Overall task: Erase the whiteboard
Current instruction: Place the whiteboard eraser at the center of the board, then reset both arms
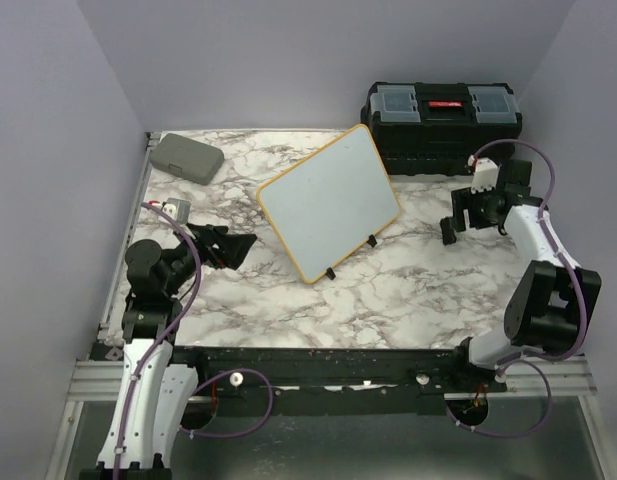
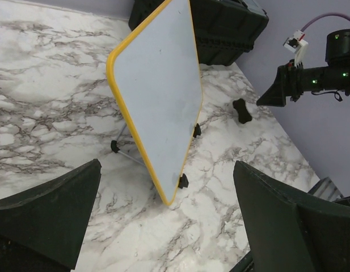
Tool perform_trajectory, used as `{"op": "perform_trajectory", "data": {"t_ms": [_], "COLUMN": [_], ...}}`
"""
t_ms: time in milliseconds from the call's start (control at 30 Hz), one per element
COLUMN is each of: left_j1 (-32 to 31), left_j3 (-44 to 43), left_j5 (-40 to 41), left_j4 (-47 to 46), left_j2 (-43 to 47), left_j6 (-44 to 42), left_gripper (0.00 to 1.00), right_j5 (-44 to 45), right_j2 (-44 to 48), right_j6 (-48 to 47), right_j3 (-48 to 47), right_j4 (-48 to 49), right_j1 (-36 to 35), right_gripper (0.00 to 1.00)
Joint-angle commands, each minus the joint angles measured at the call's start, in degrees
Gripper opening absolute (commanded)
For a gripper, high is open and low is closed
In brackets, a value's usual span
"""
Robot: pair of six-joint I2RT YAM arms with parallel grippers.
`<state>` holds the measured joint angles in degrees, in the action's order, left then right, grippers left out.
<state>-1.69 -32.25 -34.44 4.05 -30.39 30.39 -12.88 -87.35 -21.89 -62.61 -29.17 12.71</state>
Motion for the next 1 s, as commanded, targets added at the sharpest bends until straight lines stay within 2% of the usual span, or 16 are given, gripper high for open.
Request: {"op": "perform_trajectory", "data": {"t_ms": [0,133,267,433,633,700,800,900,967], "left_j1": [1.2,1.2,1.2,1.2,9.0,11.1,11.5,10.8,10.4], "left_j3": [-1.4,-2.2,-1.3,0.1,1.2,-1.4,-11.0,-19.6,-21.3], "left_j5": [-5.8,-5.6,-4.5,-5.7,-9.8,-8.3,1.5,10.4,11.2], "left_j4": [-2.1,0.5,2.0,-0.5,-6.5,-3.4,10.7,20.6,22.4], "left_j2": [-1.3,-0.4,0.8,-1.0,-3.2,-3.7,-4.1,-4.9,-4.9], "left_j6": [2.8,0.9,-0.4,1.3,9.6,8.7,0.3,-5.5,-6.5], "left_gripper": [0.99,0.99,0.99,0.99,0.99,0.99,0.99,0.99,0.99], "right_j5": [2.5,3.4,-1.4,-5.2,-14.3,-17.6,-20.0,-16.3,-14.7], "right_j2": [-2.0,-5.1,-1.3,1.7,10.2,15.1,21.3,23.6,24.2], "right_j6": [-0.6,-1.6,-1.3,-0.3,2.9,7.0,16.1,23.9,26.5], "right_j3": [0.0,2.8,4.9,4.3,4.6,3.5,1.1,-2.8,-5.1], "right_j4": [-2.7,-0.9,0.7,0.7,-0.3,0.7,4.2,5.2,4.9], "right_j1": [-0.1,0.0,0.0,0.0,0.2,1.0,3.8,4.0,4.0], "right_gripper": [0.78,0.78,0.78,0.78,0.79,0.86,1.0,1.0,1.0]}}
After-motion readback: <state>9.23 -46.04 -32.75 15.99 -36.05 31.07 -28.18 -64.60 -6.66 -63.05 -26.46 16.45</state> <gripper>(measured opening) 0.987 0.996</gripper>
